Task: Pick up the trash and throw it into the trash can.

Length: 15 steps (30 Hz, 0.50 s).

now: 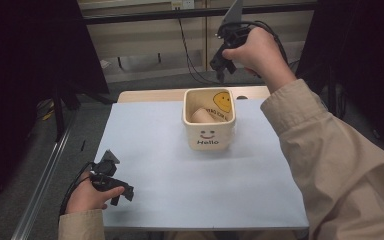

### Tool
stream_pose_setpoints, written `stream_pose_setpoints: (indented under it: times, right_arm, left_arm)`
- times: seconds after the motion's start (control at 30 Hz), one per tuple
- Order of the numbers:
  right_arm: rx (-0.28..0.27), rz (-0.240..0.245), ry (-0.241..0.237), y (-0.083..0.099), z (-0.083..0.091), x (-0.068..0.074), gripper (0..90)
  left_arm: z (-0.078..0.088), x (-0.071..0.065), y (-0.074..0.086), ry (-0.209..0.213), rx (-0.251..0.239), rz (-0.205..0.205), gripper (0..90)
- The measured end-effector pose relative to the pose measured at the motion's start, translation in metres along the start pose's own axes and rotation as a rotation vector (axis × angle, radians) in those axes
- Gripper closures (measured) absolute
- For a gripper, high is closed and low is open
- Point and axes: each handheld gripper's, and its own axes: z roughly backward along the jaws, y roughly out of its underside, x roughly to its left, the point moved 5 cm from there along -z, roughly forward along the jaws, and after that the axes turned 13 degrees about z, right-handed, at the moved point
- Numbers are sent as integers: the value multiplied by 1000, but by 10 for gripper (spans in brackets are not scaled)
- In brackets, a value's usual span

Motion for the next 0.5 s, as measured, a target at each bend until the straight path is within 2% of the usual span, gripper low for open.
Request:
stream_pose_setpoints:
  times: [0.17, 0.27, 0.3, 0.37, 0.4, 0.47, 0.5]
  right_arm:
    - [3, 8, -1, 22, -6, -10, 77]
    - [18, 11, 4, 49, -15, -20, 76]
    - [18, 11, 4, 49, -15, -20, 76]
    - [25, 8, 11, 61, -19, -25, 72]
    - [27, 13, 5, 73, -25, -28, 69]
    - [25, 16, -2, 79, -28, -30, 73]
    - [26, 19, -2, 90, -35, -33, 71]
  left_arm:
    - [0, -2, -1, -2, -11, 0, 45]
    - [-1, -5, -2, -3, -2, -4, 45]
    - [-1, -5, -2, -3, -2, -4, 45]
    - [-1, -6, -2, -9, -6, -11, 45]
    - [-1, -6, -2, -11, -5, -13, 45]
    - [0, -8, -1, -9, -1, -7, 45]
    - [-1, -9, -1, -10, -2, -9, 45]
